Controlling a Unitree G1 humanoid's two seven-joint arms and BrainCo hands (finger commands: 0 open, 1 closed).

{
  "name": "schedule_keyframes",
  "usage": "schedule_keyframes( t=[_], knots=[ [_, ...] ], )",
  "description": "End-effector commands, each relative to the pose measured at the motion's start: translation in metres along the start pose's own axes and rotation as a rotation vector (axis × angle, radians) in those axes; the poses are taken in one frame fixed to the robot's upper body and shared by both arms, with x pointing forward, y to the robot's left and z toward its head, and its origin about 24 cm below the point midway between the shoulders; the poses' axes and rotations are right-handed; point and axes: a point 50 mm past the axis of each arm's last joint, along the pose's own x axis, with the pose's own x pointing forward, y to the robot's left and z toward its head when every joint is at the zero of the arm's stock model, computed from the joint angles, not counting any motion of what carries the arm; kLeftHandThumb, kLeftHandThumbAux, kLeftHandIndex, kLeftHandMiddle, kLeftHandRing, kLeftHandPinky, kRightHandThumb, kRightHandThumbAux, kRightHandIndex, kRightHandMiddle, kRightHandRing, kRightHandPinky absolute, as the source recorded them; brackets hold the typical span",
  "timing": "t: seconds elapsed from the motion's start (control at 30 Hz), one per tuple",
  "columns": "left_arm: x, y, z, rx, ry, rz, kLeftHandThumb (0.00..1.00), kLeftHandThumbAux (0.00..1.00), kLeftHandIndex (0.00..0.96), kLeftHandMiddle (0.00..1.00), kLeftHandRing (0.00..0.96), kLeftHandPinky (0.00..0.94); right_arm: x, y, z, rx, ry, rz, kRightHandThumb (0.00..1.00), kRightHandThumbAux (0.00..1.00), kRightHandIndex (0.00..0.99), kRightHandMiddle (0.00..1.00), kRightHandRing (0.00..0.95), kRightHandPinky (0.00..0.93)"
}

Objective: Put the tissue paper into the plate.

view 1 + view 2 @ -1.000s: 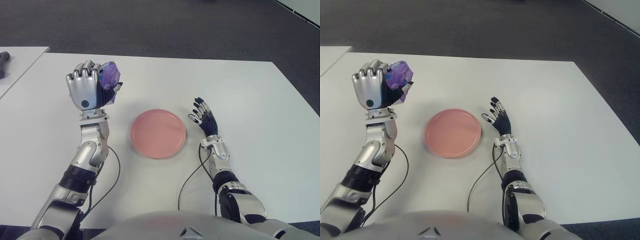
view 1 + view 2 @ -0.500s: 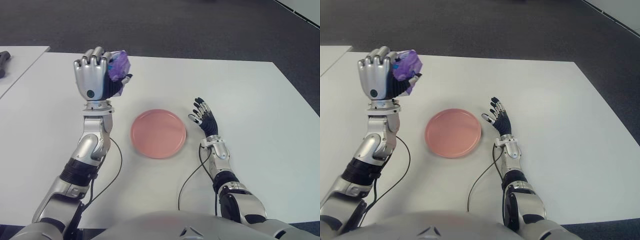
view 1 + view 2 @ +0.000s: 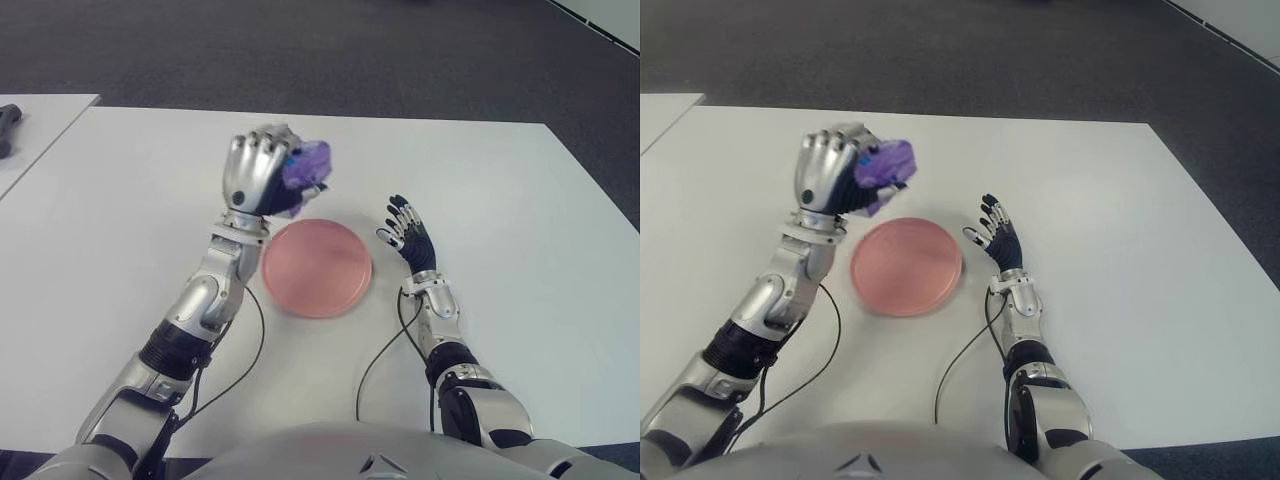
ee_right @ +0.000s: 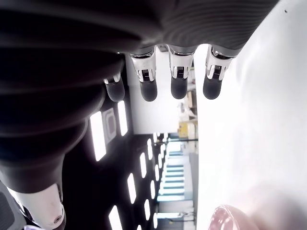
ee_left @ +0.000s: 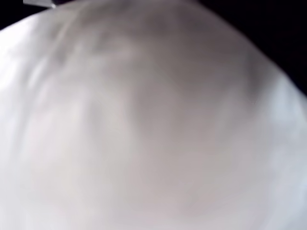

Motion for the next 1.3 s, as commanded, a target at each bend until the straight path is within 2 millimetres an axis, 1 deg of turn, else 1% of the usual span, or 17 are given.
schedule_keyframes(
  t=[0.03, 0.13, 0.23, 0.5, 0.6, 0.93, 1.3],
  knots=[
    [-0.016, -0.024, 0.009, -0.047, -0.036, -0.08, 1.0, 0.627, 0.77, 0.463, 0.506, 0.815, -0.048, -0.003, -0.04, 0.054, 0.179, -0.07, 0.081, 0.706, 0.042, 0.017, 0.002, 0.044],
    [-0.018, -0.026, 0.01, -0.059, -0.072, -0.09, 1.0, 0.627, 0.764, 0.462, 0.507, 0.816, -0.048, -0.003, -0.04, 0.054, 0.179, -0.07, 0.081, 0.706, 0.042, 0.017, 0.002, 0.044],
    [-0.026, -0.032, 0.009, -0.08, -0.109, -0.145, 1.0, 0.627, 0.757, 0.462, 0.507, 0.809, -0.048, -0.002, -0.04, 0.054, 0.18, -0.07, 0.081, 0.706, 0.042, 0.017, 0.002, 0.044],
    [-0.038, -0.044, 0.012, -0.083, -0.166, -0.242, 1.0, 0.626, 0.748, 0.465, 0.505, 0.779, -0.048, -0.003, -0.04, 0.054, 0.181, -0.07, 0.081, 0.706, 0.042, 0.017, 0.002, 0.044],
    [-0.046, -0.049, 0.013, -0.084, -0.188, -0.282, 1.0, 0.626, 0.748, 0.466, 0.504, 0.773, -0.048, -0.003, -0.04, 0.055, 0.182, -0.07, 0.081, 0.706, 0.042, 0.017, 0.002, 0.044],
    [-0.061, -0.061, 0.01, -0.048, -0.192, -0.371, 1.0, 0.626, 0.752, 0.469, 0.502, 0.757, -0.047, -0.003, -0.04, 0.055, 0.184, -0.071, 0.081, 0.706, 0.042, 0.017, 0.002, 0.044],
    [-0.072, -0.069, 0.006, 0.032, -0.19, -0.395, 1.0, 0.626, 0.76, 0.469, 0.5, 0.754, -0.047, -0.003, -0.041, 0.055, 0.185, -0.071, 0.081, 0.706, 0.042, 0.017, 0.002, 0.044]
  ],
)
